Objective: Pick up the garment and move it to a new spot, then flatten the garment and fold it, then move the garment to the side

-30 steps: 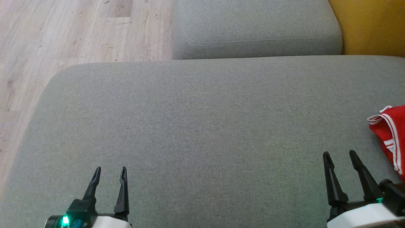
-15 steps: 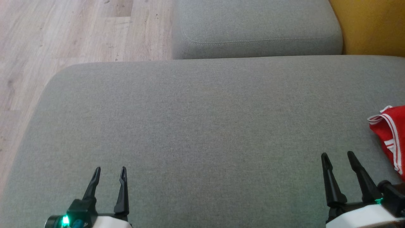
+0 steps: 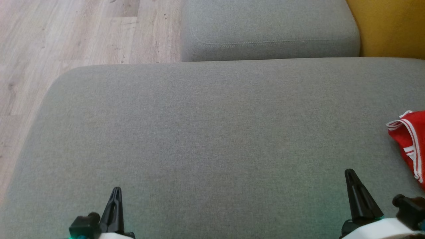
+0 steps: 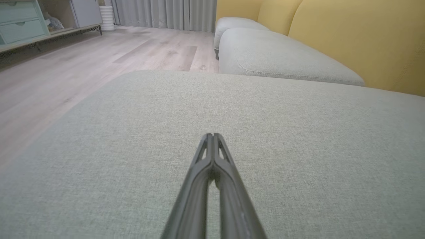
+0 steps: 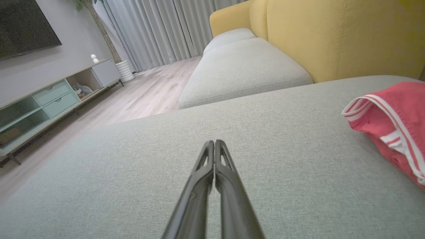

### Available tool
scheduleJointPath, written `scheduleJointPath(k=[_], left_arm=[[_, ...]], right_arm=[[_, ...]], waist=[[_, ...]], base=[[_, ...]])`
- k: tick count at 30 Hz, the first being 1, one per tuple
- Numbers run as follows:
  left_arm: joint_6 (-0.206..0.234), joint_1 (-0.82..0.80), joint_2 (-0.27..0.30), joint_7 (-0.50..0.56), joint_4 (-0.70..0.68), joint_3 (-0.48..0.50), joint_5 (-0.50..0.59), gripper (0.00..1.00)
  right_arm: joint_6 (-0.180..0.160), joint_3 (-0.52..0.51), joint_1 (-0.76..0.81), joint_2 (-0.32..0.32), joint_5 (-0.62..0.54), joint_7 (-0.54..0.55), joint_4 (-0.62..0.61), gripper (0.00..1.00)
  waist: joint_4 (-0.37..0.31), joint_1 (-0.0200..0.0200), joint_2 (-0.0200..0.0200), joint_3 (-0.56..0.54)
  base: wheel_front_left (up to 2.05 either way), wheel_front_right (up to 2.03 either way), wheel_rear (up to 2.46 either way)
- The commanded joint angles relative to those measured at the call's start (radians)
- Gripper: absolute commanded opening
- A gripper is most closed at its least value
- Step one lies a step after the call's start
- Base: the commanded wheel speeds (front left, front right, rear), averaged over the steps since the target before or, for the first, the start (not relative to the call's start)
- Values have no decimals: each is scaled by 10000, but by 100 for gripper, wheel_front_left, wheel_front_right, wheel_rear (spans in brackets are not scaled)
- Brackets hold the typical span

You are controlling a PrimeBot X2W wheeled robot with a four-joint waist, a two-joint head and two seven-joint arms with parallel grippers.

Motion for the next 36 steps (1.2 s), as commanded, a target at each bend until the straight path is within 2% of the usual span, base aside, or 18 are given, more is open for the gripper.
scheduleJointPath(k=[1, 36], left_arm=[[-99, -344, 36, 39, -281, 221, -214, 0], [-1073, -866, -516, 784, -74, 1461, -3741, 0]], right_arm=[[0, -16, -231, -69, 276, -58, -248, 0], [-3, -38, -1390, -274, 4383, -149, 1065, 0]], waist=[[-5, 0, -1, 2], [-126, 0, -1, 89]], base=[[0, 0, 0], [0, 0, 0]])
